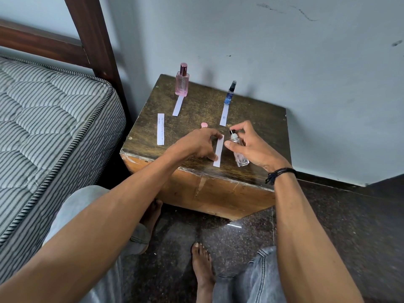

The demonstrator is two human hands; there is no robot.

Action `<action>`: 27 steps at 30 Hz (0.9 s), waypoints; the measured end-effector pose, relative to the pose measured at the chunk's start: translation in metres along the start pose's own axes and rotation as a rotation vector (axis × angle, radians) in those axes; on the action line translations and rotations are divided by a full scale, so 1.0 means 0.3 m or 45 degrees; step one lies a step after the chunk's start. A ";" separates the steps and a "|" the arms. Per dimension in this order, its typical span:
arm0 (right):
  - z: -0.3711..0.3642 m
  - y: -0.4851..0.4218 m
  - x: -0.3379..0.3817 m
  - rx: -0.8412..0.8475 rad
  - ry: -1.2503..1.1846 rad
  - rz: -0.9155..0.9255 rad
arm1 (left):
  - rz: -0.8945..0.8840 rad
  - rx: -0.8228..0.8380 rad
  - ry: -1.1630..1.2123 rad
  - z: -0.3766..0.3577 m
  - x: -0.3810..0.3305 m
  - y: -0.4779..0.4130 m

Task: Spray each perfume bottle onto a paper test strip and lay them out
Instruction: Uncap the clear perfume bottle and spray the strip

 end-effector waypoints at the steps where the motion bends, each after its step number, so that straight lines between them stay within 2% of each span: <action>1: 0.000 0.002 0.006 -0.001 -0.005 0.020 | 0.000 0.002 0.000 -0.001 0.000 0.000; 6: 0.000 -0.001 0.005 -0.001 0.119 0.084 | 0.009 0.004 0.001 -0.001 0.000 0.001; 12: -0.027 0.001 -0.012 0.063 0.178 0.023 | 0.006 0.010 -0.034 0.002 -0.005 0.003; 18: -0.054 -0.001 0.017 0.061 0.363 0.045 | 0.005 0.011 -0.032 0.004 0.000 -0.003; 27: -0.047 -0.010 0.025 0.011 0.447 0.059 | 0.018 0.022 -0.004 0.000 0.007 -0.008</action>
Point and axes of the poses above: each hand's wrist, its own y-axis away from the middle knuckle, its own z-axis out of the back of the hand, x = y × z, the point moved 10 cm from there along -y, towards the middle knuckle
